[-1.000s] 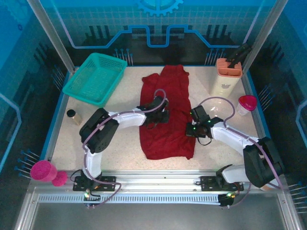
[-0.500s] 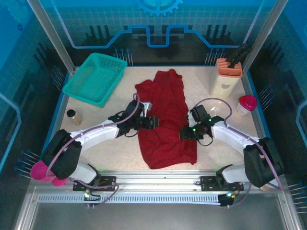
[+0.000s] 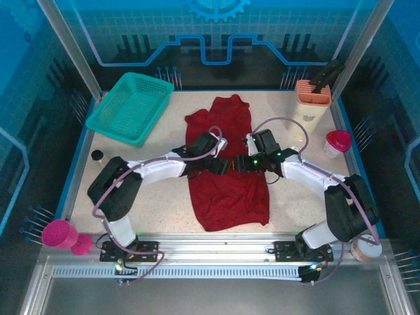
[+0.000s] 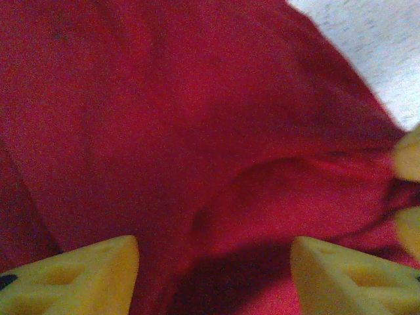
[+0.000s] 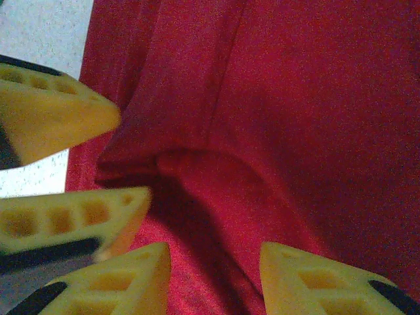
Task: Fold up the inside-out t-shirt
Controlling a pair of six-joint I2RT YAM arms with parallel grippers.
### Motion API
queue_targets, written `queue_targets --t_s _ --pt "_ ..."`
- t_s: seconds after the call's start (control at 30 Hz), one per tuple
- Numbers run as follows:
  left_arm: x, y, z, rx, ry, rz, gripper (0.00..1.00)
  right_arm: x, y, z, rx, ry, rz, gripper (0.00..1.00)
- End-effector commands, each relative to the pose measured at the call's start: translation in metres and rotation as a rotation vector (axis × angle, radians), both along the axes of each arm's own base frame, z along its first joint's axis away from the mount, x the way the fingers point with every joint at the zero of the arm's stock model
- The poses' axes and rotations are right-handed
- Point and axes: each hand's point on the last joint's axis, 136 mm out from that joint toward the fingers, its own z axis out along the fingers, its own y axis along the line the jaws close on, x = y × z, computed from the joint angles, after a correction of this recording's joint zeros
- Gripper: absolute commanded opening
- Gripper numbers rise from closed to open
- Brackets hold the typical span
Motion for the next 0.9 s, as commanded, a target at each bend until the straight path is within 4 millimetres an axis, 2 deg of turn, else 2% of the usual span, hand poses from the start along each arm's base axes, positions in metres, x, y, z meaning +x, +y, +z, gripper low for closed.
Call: queue_targets --t_s 0.0,0.1,0.2,0.3,0.33,0.37,0.4,0.43,0.47,0.63,0.73,0.8,0.87 --pt "0.025 0.004 -0.006 0.146 -0.102 -0.04 0.45 0.0 -0.012 0.0 0.003 -0.023 -0.037 0.42" --pt "0.03 -0.004 -0.006 0.132 -0.102 -0.078 0.23 -0.012 -0.006 0.002 0.062 -0.046 0.039 0.42" --pt "0.027 -0.013 0.012 0.06 -0.156 -0.135 0.0 -0.02 -0.003 -0.001 0.08 -0.094 0.1 0.42" --pt "0.016 -0.017 0.03 0.016 -0.198 -0.204 0.0 -0.023 -0.007 -0.009 0.058 -0.112 0.108 0.41" --pt "0.011 -0.018 0.033 0.005 -0.201 -0.228 0.06 -0.024 -0.006 -0.01 0.062 -0.115 0.114 0.41" --pt "0.006 -0.018 0.036 -0.005 -0.212 -0.252 0.27 -0.024 -0.006 -0.011 0.064 -0.118 0.115 0.41" --pt "0.003 -0.017 0.036 -0.007 -0.226 -0.269 0.53 -0.023 -0.006 -0.011 0.062 -0.119 0.116 0.41" --pt "0.002 -0.016 0.032 0.001 -0.235 -0.281 0.63 -0.023 -0.007 -0.01 0.058 -0.125 0.12 0.41" --pt "0.002 -0.014 0.028 0.016 -0.241 -0.287 0.65 -0.023 -0.009 -0.01 0.05 -0.129 0.113 0.41" --pt "0.016 -0.013 0.0 0.09 -0.182 -0.265 0.66 -0.02 -0.017 -0.005 0.061 -0.175 0.067 0.42" --pt "0.026 -0.013 -0.019 0.138 -0.167 -0.257 0.65 -0.023 -0.012 -0.002 0.086 -0.197 0.111 0.42" --pt "0.032 -0.011 -0.029 0.182 -0.153 -0.256 0.57 -0.027 -0.004 -0.002 0.126 -0.201 0.147 0.43" --pt "0.037 -0.01 -0.029 0.171 -0.107 -0.245 0.38 -0.031 0.005 -0.002 0.165 -0.228 0.196 0.44"
